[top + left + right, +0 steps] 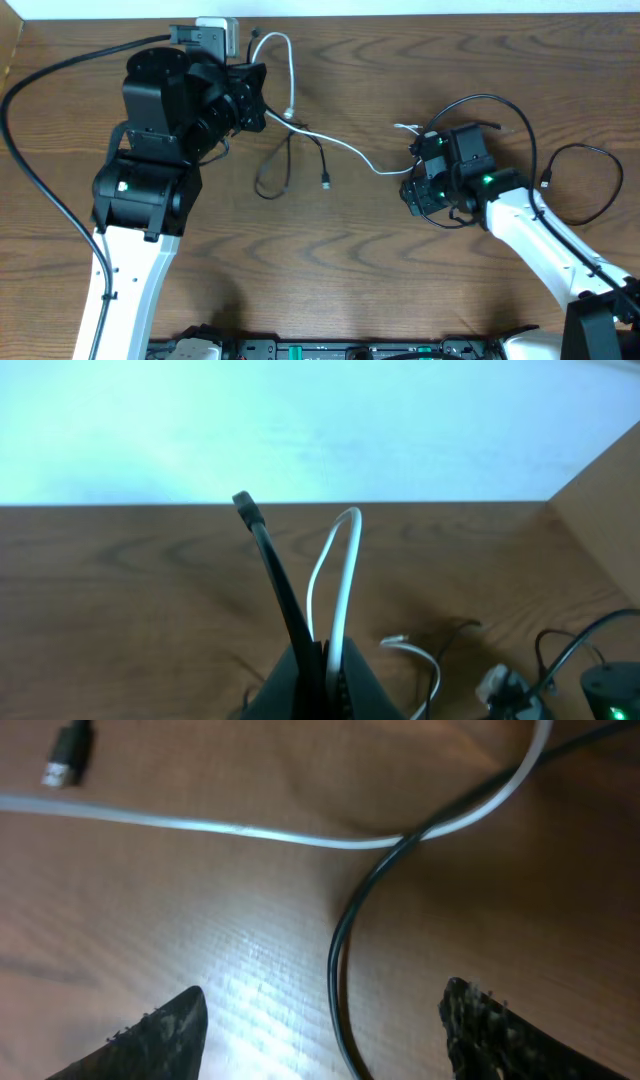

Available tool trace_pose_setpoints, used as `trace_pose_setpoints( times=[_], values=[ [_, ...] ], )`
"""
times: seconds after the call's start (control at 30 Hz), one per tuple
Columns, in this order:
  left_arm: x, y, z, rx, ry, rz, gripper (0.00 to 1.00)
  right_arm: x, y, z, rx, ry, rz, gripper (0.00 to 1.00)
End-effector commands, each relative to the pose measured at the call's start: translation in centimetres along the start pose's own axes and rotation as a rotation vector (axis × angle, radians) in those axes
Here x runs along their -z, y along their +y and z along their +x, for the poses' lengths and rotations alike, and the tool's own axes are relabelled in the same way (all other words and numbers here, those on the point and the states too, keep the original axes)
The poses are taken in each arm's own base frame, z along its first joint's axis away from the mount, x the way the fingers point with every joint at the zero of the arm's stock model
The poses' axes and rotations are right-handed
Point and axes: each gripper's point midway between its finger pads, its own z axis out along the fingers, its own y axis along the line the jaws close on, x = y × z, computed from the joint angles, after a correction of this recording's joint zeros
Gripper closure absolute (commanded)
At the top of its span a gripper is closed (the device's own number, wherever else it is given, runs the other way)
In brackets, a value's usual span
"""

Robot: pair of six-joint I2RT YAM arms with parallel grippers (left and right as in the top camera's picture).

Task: Untangle cables

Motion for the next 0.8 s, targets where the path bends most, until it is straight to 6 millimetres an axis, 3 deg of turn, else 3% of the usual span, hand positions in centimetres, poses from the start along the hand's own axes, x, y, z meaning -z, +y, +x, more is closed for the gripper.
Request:
trace_pose_setpoints(
  times=[0.0,0.17,0.47,0.63,0.7,0.73,0.77],
  values=[
    [0.4,1.0,0.4,0.006,0.016,-0.057,0.92,-0.8,-0.3,0.2,-0.02,-0.018,0.056,0.31],
    [-0.2,1.5,1.8,0.02,0.076,-0.071,0.92,-2.1,-0.1,0.0,-0.052,-0.047,0.07,0.38],
    [0.7,1.8,-0.5,0.0,-0.027,-0.108,0.92,-5.3,0.1,1.4,-0.066,0.015,0.065,0.46],
    [1.0,1.7,-0.4,0.006,-0.025,-0.108,0.92,-6.9,-0.2,1.8,-0.111,0.031,0.068,0.55],
    [0.9,1.9,0.3,0.025,0.004,-0.114,0.92,-7.2,-0.2,1.9,-0.13,0.032,0.068,0.66],
    [0.7,2.1,1.2,0.032,0.04,-0.123,0.92,-7.3,-0.2,2.0,-0.147,0.033,0.068,0.83],
    [0.5,2.3,1.8,0.038,0.069,-0.13,0.92,-7.3,-0.2,2.0,-0.157,0.033,0.069,0.93]
  ],
)
